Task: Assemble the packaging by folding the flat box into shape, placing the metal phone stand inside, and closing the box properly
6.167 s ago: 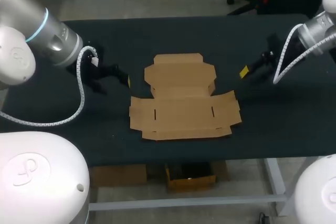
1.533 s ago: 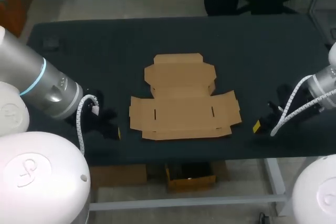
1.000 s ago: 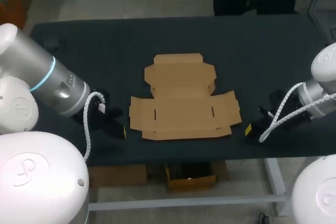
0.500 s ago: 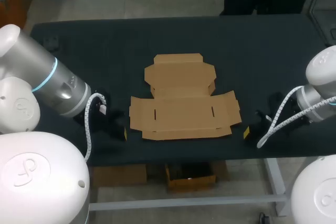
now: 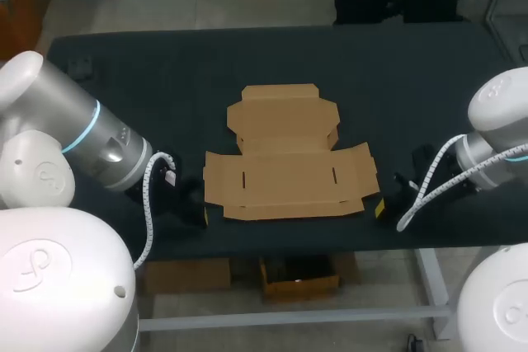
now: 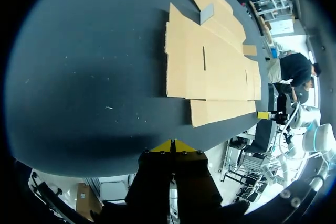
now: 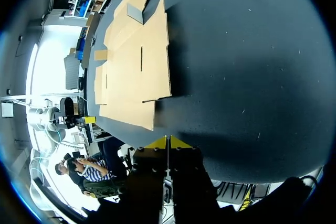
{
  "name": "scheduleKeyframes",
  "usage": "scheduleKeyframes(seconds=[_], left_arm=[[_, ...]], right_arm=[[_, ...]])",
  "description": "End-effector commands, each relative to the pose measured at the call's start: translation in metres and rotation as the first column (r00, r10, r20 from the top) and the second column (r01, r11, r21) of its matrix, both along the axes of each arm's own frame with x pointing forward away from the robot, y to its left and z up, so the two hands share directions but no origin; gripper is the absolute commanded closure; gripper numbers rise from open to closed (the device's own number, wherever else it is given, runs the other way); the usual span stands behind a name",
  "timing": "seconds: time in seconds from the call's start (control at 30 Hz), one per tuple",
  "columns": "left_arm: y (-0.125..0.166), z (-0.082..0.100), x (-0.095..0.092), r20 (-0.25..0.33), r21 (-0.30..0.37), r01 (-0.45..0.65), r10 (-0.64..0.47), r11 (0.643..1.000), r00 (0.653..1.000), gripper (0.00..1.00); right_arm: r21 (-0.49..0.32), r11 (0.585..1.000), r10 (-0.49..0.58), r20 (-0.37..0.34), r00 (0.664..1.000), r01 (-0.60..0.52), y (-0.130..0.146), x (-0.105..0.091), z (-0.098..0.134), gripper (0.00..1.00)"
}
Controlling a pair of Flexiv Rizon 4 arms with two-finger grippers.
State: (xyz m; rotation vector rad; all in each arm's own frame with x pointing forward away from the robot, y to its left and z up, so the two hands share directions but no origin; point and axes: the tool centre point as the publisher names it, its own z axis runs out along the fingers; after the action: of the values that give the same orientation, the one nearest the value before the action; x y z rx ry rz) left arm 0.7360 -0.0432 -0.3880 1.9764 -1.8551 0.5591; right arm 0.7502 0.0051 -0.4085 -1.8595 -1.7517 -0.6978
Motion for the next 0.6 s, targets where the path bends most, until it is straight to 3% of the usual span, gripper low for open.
scheduleKeyframes(seconds=[0.03,0.6], left_arm=[[-0.007,-0.006,0.004,-0.004,-0.003,0.007,-0.007,1.000,1.000,1.00],[-0.018,-0.010,0.004,-0.019,-0.029,0.021,-0.021,0.999,1.000,1.00]], right_arm=[[0.009,1.000,-0.003,0.008,1.000,0.003,0.001,-0.001,-0.004,1.00],[0.012,1.000,0.010,0.077,0.997,-0.011,0.016,0.015,-0.005,1.00]])
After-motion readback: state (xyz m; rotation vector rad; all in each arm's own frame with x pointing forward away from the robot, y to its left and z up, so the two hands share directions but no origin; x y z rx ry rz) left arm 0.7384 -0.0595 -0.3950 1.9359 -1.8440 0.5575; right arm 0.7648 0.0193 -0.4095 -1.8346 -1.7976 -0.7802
